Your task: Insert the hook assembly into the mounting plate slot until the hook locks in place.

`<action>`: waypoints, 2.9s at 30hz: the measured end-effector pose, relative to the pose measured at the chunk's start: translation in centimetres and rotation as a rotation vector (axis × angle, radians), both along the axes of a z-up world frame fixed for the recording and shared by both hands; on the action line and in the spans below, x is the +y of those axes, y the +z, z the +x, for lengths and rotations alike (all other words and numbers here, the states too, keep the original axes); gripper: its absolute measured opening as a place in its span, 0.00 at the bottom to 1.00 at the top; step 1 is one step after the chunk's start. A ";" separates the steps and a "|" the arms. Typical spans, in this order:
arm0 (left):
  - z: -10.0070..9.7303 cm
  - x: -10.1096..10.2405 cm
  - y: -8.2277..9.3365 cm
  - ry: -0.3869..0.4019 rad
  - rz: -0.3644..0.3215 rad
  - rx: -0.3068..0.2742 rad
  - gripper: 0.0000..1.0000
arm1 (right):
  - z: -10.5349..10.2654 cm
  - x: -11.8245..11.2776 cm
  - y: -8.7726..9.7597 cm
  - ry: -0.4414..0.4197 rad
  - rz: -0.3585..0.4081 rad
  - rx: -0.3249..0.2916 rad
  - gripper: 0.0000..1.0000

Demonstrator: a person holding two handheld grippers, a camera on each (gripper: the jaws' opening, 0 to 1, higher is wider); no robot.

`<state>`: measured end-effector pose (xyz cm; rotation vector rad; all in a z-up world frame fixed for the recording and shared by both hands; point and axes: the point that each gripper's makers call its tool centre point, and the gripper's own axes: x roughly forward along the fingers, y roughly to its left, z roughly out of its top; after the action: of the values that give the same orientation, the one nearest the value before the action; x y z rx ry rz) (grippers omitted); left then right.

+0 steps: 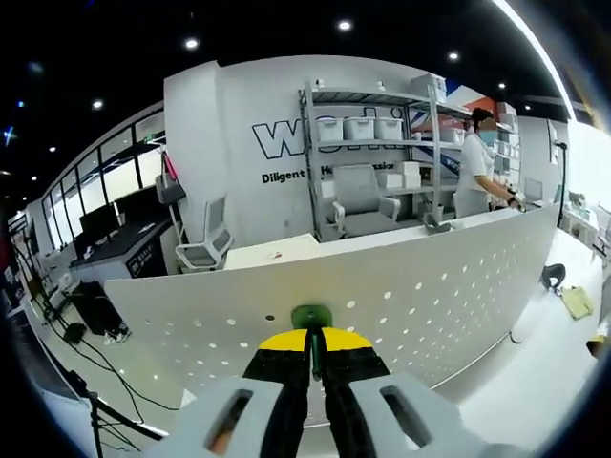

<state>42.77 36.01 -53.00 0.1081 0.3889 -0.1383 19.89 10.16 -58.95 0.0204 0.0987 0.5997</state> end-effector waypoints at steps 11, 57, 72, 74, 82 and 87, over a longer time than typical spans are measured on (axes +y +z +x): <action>0.0 0.0 0.0 -0.003 0.009 -0.007 0.03 | 0.1 0.1 -0.1 0.007 0.003 0.003 0.91; -0.4 0.1 0.1 -0.012 0.005 -0.021 0.03 | 0.0 0.5 -0.2 0.015 -0.009 0.004 0.91; -1.1 0.1 -0.4 -0.015 0.012 -0.010 0.03 | -0.2 0.6 -0.1 0.017 -0.008 0.003 0.91; -1.2 0.2 -0.5 -0.015 0.011 -0.007 0.03 | -0.2 0.7 -0.1 0.018 -0.007 0.001 0.91; -1.3 0.2 0.5 -0.022 0.012 -0.021 0.03 | -0.1 0.8 -0.3 0.021 -0.009 0.005 0.91; -1.1 0.2 1.0 -0.022 0.015 -0.030 0.03 | -0.1 1.1 -0.2 0.029 -0.007 0.001 0.91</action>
<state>41.66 36.21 -51.96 0.1290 0.3588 -0.1550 19.80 11.23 -59.11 0.0128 0.1026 0.6288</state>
